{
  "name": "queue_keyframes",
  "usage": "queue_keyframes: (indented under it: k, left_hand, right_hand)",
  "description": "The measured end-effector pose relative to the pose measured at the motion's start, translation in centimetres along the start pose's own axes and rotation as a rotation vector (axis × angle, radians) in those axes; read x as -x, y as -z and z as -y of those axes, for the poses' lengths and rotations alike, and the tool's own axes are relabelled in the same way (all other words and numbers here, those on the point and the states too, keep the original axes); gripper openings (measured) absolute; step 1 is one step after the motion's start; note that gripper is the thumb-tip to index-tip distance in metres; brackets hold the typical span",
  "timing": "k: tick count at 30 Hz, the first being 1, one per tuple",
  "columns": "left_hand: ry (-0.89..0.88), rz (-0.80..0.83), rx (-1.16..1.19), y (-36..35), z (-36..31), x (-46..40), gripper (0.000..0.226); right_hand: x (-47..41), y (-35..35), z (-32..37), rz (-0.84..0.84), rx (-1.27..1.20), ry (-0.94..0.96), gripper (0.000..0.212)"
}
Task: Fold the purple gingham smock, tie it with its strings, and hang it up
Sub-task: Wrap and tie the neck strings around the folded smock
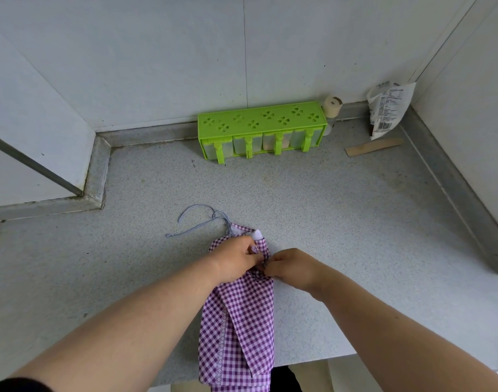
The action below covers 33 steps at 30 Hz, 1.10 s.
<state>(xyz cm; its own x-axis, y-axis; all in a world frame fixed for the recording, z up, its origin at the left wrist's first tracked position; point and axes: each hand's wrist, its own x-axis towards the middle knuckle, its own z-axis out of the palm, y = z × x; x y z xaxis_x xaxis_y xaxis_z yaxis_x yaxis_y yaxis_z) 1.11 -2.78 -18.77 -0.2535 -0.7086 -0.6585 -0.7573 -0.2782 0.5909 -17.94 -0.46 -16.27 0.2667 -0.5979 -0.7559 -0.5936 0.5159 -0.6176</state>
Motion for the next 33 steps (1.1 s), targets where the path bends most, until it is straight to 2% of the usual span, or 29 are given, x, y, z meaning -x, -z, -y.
queue_keyframes:
  k: [3, 5, 7, 11, 13, 15, 19, 22, 28, 33]
  left_hand:
    - [-0.003, -0.009, -0.025, 0.0, 0.1, 0.0, 0.046]
    - [-0.011, -0.008, -0.021, 0.0, 0.0, 0.0, 0.046]
    - [-0.01, -0.003, -0.024, 0.0, 0.0, 0.0, 0.039]
    - [-0.005, -0.01, -0.019, 0.0, 0.0, 0.1, 0.034]
    - [-0.018, -0.011, -0.012, 0.0, -0.2, 0.3, 0.026]
    - [-0.025, -0.001, -0.004, 0.1, -0.2, 0.4, 0.02]
    - [-0.039, -0.004, -0.07, 0.3, -0.3, 0.6, 0.034]
    - [-0.064, -0.067, -0.135, 0.4, -0.7, 1.0, 0.025]
    - [-0.073, -0.105, -0.022, 1.0, -0.7, 1.6, 0.018]
    - [-0.047, -0.091, 0.126, 1.2, -1.0, 1.9, 0.013]
  right_hand:
    - [0.4, 0.7, -0.1, 0.105, 0.045, -0.02, 0.02]
    - [0.7, 1.0, -0.1, 0.099, 0.275, 0.03, 0.025]
    - [1.4, 0.8, 0.2, 0.016, 0.518, 0.108, 0.038]
    - [0.7, -0.6, 0.3, -0.247, 0.755, 0.177, 0.043]
    - [0.0, -1.1, 0.2, -0.253, 0.747, 0.13, 0.034]
    - [-0.2, -1.4, 0.1, -0.244, 0.729, 0.128, 0.034]
    - [0.0, -1.4, -0.4, -0.24, 0.727, 0.173, 0.032]
    - [0.5, -1.0, -0.7, -0.208, 0.704, 0.17, 0.028]
    - [1.6, -0.8, -0.5, -0.067, 0.584, 0.131, 0.021]
    - [2.4, -0.8, -1.2, -0.045, 0.532, 0.113, 0.026]
